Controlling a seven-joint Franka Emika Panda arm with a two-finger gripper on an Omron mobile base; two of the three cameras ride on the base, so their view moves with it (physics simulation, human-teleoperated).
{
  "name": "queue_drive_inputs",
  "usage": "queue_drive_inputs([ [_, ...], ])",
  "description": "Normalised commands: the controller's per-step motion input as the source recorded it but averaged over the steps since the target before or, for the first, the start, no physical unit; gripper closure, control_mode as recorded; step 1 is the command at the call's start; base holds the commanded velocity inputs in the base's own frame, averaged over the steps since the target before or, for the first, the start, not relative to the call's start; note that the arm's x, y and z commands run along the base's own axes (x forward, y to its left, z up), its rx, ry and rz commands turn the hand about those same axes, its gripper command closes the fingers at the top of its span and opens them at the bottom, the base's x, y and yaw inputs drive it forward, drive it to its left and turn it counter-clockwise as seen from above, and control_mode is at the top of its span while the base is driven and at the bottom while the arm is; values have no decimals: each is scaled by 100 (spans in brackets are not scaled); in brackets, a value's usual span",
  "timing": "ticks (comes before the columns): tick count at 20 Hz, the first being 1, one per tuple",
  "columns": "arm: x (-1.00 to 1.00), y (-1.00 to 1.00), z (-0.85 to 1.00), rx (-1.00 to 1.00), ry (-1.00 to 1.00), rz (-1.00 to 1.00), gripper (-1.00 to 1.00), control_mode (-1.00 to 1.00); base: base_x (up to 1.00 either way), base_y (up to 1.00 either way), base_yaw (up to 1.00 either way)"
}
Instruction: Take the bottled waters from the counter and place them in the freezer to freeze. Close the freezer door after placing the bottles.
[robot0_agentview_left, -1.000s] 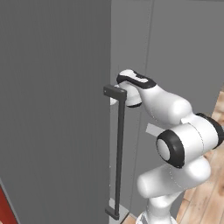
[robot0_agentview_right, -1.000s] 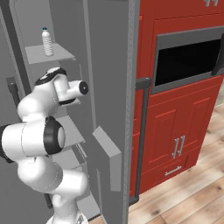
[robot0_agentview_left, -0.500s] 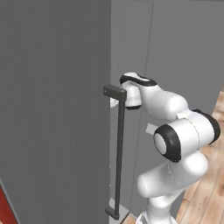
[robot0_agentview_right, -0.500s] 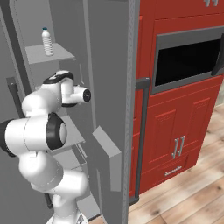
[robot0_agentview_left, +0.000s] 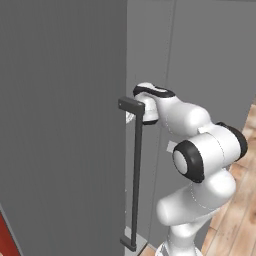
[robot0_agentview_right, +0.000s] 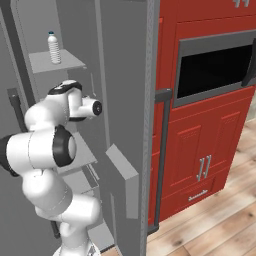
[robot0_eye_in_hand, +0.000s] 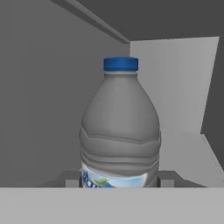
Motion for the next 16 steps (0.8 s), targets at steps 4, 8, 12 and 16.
queue_drive_inputs([
  [4,24,0,0,0,0,0,100,-100,0,0,0],
  [8,23,10,-3,0,-3,0,100,-100,0,0,0],
  [12,15,19,-16,0,-6,0,100,-100,0,0,0],
  [16,16,12,-13,0,-2,0,100,-100,0,0,0],
])
